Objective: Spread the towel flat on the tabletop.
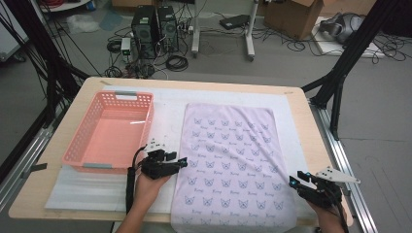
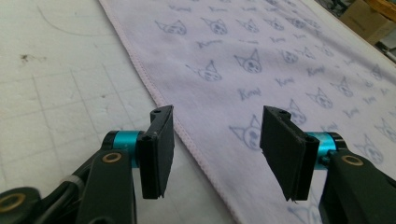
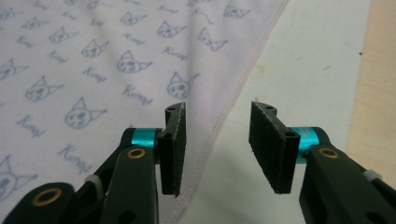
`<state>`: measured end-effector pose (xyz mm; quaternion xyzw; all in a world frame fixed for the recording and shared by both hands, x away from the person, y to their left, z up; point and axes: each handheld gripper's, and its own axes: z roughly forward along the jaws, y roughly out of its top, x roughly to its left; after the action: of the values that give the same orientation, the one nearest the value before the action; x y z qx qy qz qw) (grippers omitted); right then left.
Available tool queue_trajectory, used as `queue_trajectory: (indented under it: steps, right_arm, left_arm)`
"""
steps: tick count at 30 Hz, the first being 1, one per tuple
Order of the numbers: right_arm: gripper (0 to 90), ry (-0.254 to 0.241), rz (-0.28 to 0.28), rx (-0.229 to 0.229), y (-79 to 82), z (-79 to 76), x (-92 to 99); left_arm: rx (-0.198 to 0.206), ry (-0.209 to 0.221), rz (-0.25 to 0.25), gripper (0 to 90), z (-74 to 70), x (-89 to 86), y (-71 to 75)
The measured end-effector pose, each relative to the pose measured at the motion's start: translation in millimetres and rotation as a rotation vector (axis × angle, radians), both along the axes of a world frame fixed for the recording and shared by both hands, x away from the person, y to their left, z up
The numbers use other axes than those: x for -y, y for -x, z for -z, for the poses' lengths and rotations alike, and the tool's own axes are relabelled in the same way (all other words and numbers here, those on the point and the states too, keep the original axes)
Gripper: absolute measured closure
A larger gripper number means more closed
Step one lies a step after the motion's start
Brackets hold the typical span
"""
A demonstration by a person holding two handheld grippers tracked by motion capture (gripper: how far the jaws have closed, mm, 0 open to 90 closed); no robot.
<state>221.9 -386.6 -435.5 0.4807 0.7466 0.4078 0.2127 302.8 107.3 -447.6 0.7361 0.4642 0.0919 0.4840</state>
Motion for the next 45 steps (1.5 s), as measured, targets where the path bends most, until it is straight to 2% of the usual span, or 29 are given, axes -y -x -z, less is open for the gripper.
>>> queue_trajectory:
  steps: [2, 4, 5, 7, 9, 11, 14, 16, 19, 22, 24, 26, 28, 29, 30, 31, 33, 34, 35, 37, 41, 45]
  right_arm:
    - [55.5, -0.001, 0.001, 0.005, -3.8, 1.2, 2.2]
    - [55.5, 0.001, 0.007, 0.001, -9.3, 1.9, 3.5]
    - [55.5, 0.004, 0.007, 0.003, -12.3, 2.1, 3.9]
    - [55.4, 0.007, 0.006, 0.003, -17.0, 0.8, 3.3]
    - [55.1, -0.007, 0.006, 0.017, -21.4, -2.7, 1.1]
    - [55.1, -0.014, 0.004, 0.028, -26.7, -6.4, -1.4]
    - [55.2, -0.017, 0.008, 0.033, -36.5, -7.6, -3.3]
    - [55.4, -0.019, 0.024, 0.026, -42.9, -6.2, -2.8]
    - [55.5, -0.024, 0.042, 0.014, -51.6, -3.9, 0.5]
    - [55.5, -0.020, 0.043, 0.000, -61.1, -1.2, 0.9]
    - [55.5, -0.014, 0.043, -0.014, -68.5, 1.4, -1.2]
    - [57.0, -0.006, 0.044, -0.034, -76.0, 5.8, -4.8]
    - [66.7, 0.029, 0.042, -0.065, -82.4, 11.3, -10.1]
    - [69.6, 0.058, 0.035, -0.070, -85.2, 14.3, -13.0]
    - [81.4, 0.063, 0.038, -0.063, -85.3, 13.7, -14.5]
    - [86.2, 0.062, 0.014, -0.078, -86.4, 12.3, -15.0]
    - [87.5, 0.140, 0.048, -0.056, -84.6, 10.2, -18.7]
    - [87.4, 0.147, 0.057, -0.049, -84.1, 10.5, -18.0]
    - [85.3, 0.139, 0.061, -0.046, -83.6, 11.2, -16.7]
    - [65.8, 0.148, 0.091, -0.028, -81.9, 11.9, -16.0]
    - [56.1, 0.071, 0.046, 0.023, -73.6, 5.4, -6.5]
    - [45.5, -0.010, -0.019, 0.069, -61.0, -5.0, 1.1]
  left_arm:
    - [-0.011, -0.028, 0.003, 48.3, 1.1, 3.6, -2.6]
    - [-0.023, -0.085, 0.024, 53.2, 4.3, 8.6, -3.6]
    - [0.000, -0.108, 0.019, 55.0, 4.5, 10.6, -1.9]
    - [0.019, -0.151, -0.004, 62.5, 4.1, 12.2, 0.1]
    - [0.040, -0.195, -0.017, 75.9, 3.7, 13.3, 1.1]
    - [0.038, -0.200, 0.004, 87.7, 2.9, 12.3, -0.3]
    - [0.052, -0.211, 0.006, 88.3, 2.8, 11.7, 0.9]
    - [0.049, -0.203, -0.008, 88.4, 2.8, 6.3, 1.3]
    - [0.031, -0.168, -0.015, 88.4, 3.7, -5.5, 1.4]
    - [0.029, -0.157, -0.007, 88.1, 3.9, -6.4, 1.1]
    - [0.006, -0.117, 0.014, 82.7, 4.7, -7.8, -0.6]
    - [-0.004, -0.078, 0.027, 66.7, 5.1, -9.8, -1.1]
    - [-0.004, -0.064, 0.030, 55.6, 5.1, -10.7, -1.0]
    - [-0.002, -0.056, 0.031, 53.0, 5.0, -11.1, -1.0]
    - [0.003, -0.047, 0.035, 50.0, 4.9, -11.6, -0.9]
    - [0.007, -0.033, 0.039, 48.0, 4.7, -12.0, -0.6]
    - [0.029, -0.010, 0.049, 44.9, 3.8, -13.3, 0.3]
    - [0.043, 0.013, 0.058, 42.6, 3.5, -13.6, 0.6]
    - [0.061, 0.035, 0.071, 40.3, 3.1, -13.3, 1.3]
    - [0.104, 0.060, 0.095, 35.0, 2.5, -11.4, 3.0]
    - [0.149, 0.085, 0.099, 29.6, 0.7, -10.9, 4.2]
    - [0.175, 0.122, 0.076, 17.0, -2.4, -14.5, 4.7]
